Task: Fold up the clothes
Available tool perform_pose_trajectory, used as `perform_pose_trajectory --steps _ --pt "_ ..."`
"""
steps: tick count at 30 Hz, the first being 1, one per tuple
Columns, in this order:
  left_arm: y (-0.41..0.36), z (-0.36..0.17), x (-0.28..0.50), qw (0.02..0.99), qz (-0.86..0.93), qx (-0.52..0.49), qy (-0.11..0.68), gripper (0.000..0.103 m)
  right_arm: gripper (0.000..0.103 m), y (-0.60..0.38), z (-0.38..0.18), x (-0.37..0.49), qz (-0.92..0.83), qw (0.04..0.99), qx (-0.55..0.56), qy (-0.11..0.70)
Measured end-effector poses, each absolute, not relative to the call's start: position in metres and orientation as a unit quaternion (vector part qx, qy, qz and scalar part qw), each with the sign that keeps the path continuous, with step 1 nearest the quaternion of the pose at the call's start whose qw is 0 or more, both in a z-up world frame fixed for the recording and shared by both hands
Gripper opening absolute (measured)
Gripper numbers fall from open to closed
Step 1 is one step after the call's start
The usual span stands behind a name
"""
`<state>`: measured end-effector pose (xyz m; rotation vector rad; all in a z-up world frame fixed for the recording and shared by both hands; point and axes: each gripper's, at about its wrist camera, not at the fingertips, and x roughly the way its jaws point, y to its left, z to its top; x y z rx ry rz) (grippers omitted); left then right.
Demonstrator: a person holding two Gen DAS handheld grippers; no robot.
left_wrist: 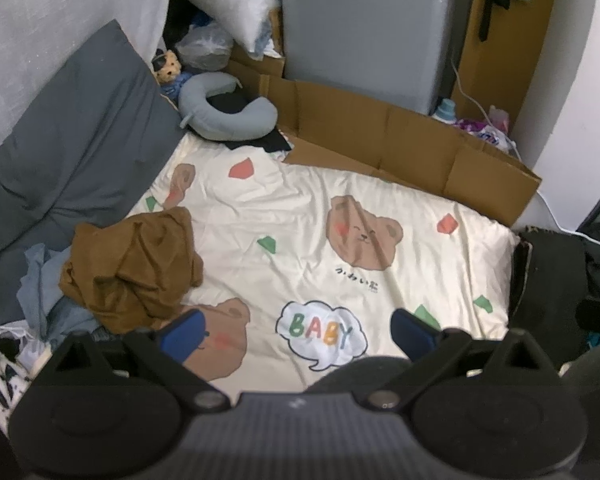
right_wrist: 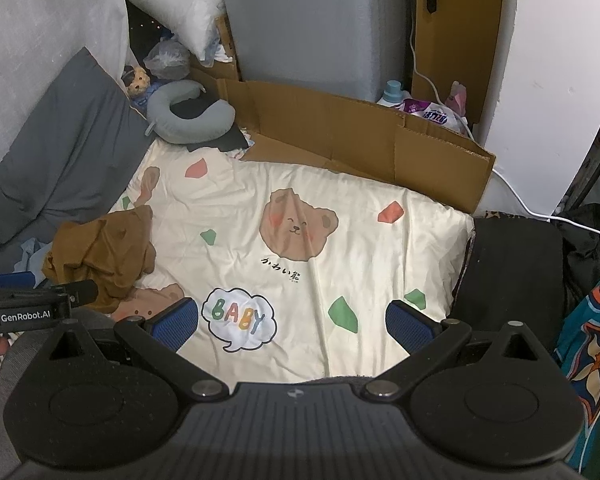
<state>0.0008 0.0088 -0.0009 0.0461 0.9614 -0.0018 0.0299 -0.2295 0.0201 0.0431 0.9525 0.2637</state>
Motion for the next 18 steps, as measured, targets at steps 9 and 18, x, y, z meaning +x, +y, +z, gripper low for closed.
perform_pose_trajectory --steps 9,18 --pt "0.014 0.003 -0.002 0.888 -0.007 0.009 0.459 0.100 0.103 -0.229 0.023 0.036 0.120 0.877 0.025 0.465" --pt "0.024 0.005 0.007 0.886 -0.016 0.015 0.463 0.100 0.103 -0.234 0.029 0.040 0.111 0.877 0.025 0.466"
